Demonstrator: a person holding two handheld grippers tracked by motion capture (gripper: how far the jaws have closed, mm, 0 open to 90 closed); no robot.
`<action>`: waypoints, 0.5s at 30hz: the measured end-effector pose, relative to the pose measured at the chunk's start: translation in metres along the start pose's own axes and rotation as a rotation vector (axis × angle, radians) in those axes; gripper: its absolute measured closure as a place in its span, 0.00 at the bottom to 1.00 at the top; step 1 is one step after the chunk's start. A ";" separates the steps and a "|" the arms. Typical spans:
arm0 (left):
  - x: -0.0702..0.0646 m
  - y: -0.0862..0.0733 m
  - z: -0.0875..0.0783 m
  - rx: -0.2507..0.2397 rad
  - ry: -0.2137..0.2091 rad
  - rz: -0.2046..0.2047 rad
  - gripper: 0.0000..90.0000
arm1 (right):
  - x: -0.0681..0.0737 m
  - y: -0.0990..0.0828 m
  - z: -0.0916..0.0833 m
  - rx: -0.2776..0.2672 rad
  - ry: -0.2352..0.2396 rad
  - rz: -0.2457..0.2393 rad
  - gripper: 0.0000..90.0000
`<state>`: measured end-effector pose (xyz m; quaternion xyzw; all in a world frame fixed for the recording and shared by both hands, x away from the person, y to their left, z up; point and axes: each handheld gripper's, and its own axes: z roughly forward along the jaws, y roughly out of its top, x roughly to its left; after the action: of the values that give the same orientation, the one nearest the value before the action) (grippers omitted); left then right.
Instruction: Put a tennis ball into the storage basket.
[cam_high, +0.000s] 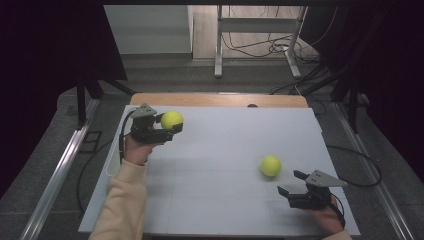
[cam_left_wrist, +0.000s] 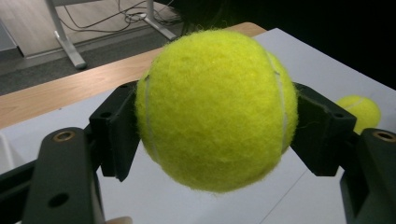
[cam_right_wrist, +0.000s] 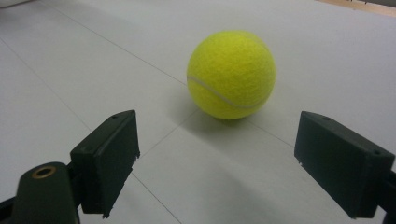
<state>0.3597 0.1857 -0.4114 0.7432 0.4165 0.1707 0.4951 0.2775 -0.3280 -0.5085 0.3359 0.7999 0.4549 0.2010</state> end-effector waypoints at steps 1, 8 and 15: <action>0.001 0.000 -0.001 -0.002 0.002 -0.004 0.29 | 0.000 0.000 0.000 0.001 0.000 -0.001 0.16; 0.010 -0.001 -0.008 -0.017 0.022 -0.023 0.29 | 0.000 0.000 0.000 -0.001 0.000 -0.002 0.16; 0.019 -0.004 -0.014 -0.022 0.048 -0.041 0.29 | 0.000 0.000 0.000 -0.001 -0.001 0.000 0.16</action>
<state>0.3601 0.2096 -0.4112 0.7248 0.4415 0.1828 0.4964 0.2773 -0.3280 -0.5083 0.3360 0.7995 0.4554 0.2013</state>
